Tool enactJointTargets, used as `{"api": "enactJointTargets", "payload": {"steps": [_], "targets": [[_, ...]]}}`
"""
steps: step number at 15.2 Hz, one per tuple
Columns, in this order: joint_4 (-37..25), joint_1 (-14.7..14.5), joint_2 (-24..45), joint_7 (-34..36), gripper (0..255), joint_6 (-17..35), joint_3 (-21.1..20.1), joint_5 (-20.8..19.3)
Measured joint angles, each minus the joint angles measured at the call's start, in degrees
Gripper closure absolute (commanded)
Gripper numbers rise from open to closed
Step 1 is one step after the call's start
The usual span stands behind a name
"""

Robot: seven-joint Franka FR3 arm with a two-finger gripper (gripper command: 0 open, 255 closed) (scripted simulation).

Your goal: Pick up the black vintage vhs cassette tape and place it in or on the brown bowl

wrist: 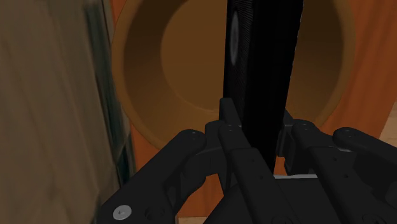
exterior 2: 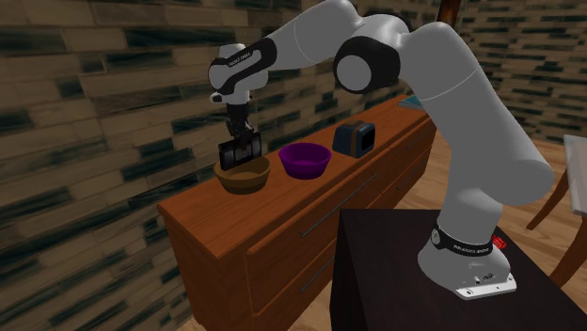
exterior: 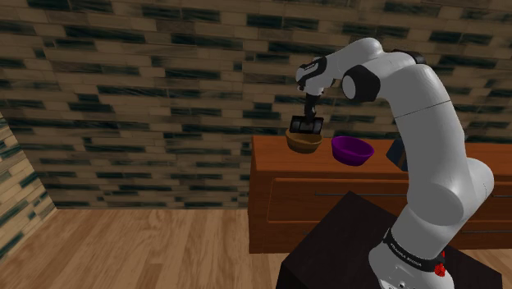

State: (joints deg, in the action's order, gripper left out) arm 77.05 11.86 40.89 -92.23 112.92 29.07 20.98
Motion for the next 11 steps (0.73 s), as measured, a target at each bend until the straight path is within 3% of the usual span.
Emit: {"api": "enactJointTargets", "payload": {"steps": [7, 8, 11], "targets": [[1.0, -0.1, 0.3, -0.2, 255, 1.3, -0.1, 0.2], [1.0, -0.1, 0.3, -0.2, 0, 1.3, -0.1, 0.2], [1.0, -0.1, 0.3, -0.2, 0, 1.3, -0.1, 0.2]]}}
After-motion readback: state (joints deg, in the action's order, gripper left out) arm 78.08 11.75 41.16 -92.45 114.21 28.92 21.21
